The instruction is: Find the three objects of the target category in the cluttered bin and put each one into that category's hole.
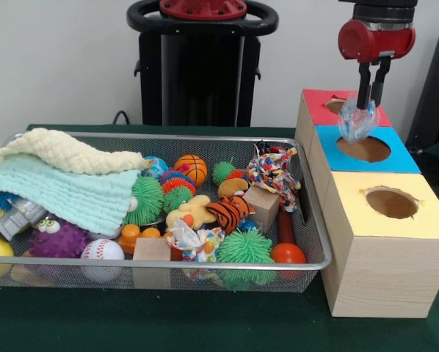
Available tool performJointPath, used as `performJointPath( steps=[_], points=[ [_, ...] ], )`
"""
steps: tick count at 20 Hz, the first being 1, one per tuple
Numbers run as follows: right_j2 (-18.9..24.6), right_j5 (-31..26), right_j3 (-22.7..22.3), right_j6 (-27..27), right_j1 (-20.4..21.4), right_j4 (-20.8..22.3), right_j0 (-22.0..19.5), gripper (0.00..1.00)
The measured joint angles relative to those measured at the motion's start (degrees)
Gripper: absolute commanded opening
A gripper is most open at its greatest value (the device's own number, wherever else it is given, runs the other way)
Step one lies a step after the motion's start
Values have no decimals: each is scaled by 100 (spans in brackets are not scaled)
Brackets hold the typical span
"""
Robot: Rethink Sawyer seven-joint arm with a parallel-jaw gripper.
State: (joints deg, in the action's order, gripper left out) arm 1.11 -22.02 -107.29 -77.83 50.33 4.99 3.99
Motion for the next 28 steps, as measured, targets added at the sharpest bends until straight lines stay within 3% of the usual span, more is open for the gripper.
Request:
performJointPath(
  steps=[28],
  points=[
    [0, 43, 1, 0, -90, -14, 0, 0]
  ],
)
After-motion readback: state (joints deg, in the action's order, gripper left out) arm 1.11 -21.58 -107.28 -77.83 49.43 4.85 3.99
